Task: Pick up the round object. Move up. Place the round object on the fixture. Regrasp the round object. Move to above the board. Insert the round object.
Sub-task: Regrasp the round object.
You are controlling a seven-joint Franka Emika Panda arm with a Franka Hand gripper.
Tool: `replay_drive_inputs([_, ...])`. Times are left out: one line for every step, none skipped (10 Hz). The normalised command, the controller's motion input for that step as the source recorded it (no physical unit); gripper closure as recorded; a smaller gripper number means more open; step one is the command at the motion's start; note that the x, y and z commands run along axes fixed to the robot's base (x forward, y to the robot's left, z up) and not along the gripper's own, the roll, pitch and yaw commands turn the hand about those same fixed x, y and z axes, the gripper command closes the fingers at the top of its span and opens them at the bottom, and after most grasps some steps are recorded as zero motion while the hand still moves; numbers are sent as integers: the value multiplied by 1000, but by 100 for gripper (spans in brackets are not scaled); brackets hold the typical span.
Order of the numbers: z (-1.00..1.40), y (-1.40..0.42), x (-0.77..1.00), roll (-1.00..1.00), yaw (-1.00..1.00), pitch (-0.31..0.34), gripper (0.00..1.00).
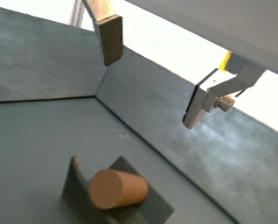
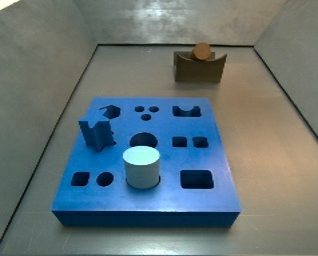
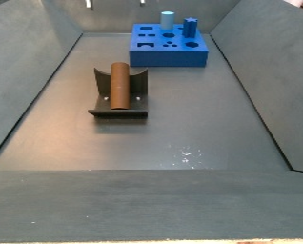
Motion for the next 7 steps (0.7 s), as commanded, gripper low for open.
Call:
replay_drive_inputs([-18,-34,60,1000,53,77,0])
replay_drive_inputs([-11,-35,67,1000,63,97,0])
replay_drive_inputs([-13,-39,74,1000,75,124,0])
replay_drive_inputs([-15,-38,82,1000,90,157,0])
replay_drive_inputs([-19,-44,95,1000,123,208,0])
replay_drive_inputs([-24,-49,102,1000,164,259,0])
replay_drive_inputs([-20,-46,105,786,152,261,0])
